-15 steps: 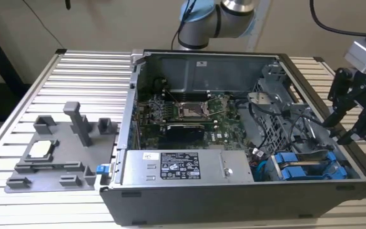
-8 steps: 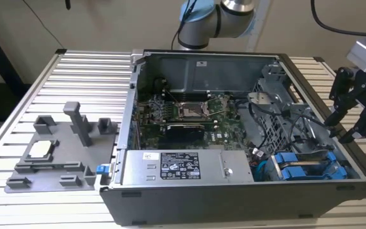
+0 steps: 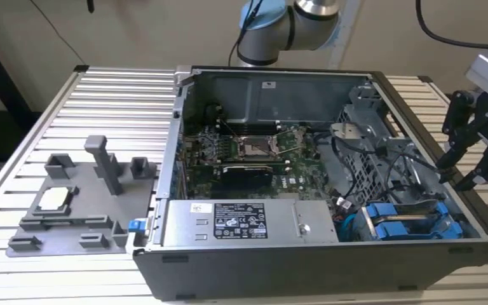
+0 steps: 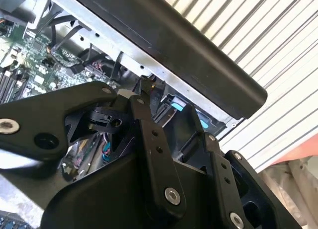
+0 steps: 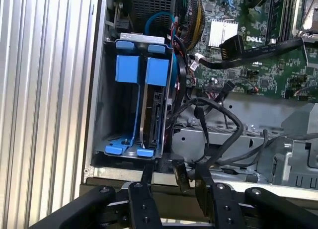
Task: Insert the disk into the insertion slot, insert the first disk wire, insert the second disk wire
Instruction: 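Insert the first disk wire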
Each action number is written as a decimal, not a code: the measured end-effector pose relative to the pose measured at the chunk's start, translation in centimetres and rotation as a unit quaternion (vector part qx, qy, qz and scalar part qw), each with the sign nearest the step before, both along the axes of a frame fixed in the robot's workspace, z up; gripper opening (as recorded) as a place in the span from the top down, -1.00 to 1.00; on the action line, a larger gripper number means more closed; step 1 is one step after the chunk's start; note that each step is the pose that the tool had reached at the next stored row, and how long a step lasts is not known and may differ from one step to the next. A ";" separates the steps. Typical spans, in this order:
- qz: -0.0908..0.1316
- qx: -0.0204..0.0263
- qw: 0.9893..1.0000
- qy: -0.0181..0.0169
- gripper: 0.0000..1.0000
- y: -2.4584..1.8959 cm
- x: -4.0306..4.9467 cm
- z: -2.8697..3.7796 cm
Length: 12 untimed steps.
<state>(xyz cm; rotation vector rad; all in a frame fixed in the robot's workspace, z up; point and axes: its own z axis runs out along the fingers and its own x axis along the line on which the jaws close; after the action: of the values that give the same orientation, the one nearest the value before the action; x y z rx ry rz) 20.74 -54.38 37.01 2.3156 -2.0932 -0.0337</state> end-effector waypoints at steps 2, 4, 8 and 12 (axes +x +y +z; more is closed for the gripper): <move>0.000 -0.002 1.000 0.000 0.24 0.00 0.01 -0.01; 0.000 -0.003 1.000 0.000 0.36 0.01 0.01 -0.02; 0.000 -0.007 1.000 0.000 0.62 0.01 0.01 -0.03; 0.000 -0.007 1.000 0.000 0.62 0.01 0.01 -0.03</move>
<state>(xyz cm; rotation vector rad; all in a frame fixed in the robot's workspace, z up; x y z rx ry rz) 20.76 -54.37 36.98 2.3081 -2.0865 -0.0193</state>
